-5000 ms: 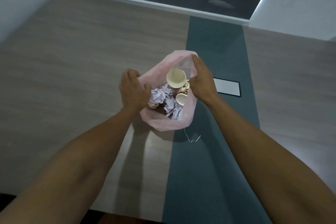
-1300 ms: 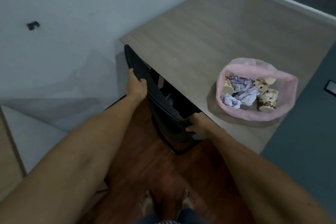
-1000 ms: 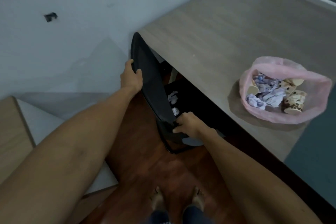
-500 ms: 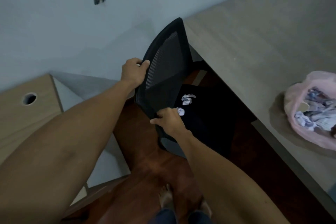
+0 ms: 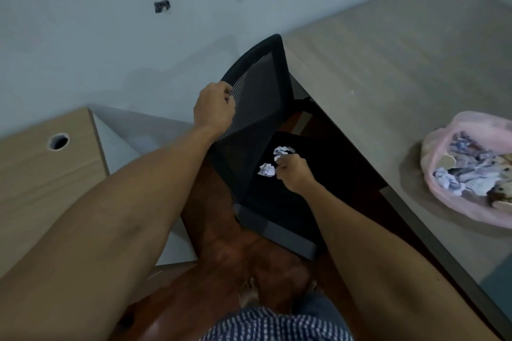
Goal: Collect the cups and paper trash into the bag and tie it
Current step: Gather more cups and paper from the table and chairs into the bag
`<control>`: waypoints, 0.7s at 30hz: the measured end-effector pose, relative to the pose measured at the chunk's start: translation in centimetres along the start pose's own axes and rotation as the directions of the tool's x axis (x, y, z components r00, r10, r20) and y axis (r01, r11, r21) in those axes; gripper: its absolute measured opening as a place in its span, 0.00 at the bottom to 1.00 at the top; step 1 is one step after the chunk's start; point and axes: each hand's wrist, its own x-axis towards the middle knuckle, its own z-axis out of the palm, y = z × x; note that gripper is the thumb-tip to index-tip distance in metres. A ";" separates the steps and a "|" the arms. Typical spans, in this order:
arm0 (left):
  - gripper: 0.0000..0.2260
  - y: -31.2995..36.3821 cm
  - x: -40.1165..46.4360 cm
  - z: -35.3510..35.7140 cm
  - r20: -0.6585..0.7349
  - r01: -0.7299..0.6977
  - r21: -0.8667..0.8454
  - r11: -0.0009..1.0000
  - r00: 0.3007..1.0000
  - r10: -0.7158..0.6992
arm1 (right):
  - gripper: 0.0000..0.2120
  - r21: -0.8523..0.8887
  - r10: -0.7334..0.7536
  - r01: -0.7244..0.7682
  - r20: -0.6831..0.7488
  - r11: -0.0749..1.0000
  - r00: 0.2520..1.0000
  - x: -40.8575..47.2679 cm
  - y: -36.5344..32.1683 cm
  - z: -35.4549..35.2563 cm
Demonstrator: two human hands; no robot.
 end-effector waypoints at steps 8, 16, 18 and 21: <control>0.13 2.5 -4.1 7.5 0.135 0.115 -0.079 0.990 0.985 -0.103 | 0.08 -0.086 -0.031 0.030 -0.008 0.996 0.999 1.9 5.6 -6.3; 0.17 2.5 -7.3 17.1 0.234 0.400 -0.075 0.913 0.897 -0.374 | 0.17 -0.137 -0.073 0.091 0.135 0.986 0.988 8.3 10.5 -8.6; 0.18 1.5 -8.2 19.7 0.272 0.435 -0.065 0.898 0.874 -0.403 | 0.21 -0.165 -0.084 0.111 0.165 0.980 0.983 10.4 11.9 -8.1; 0.23 -1.2 -9.3 24.6 0.367 0.452 -0.017 0.892 0.833 -0.415 | 0.26 -0.166 -0.096 0.132 0.206 0.977 0.974 13.8 13.8 -6.2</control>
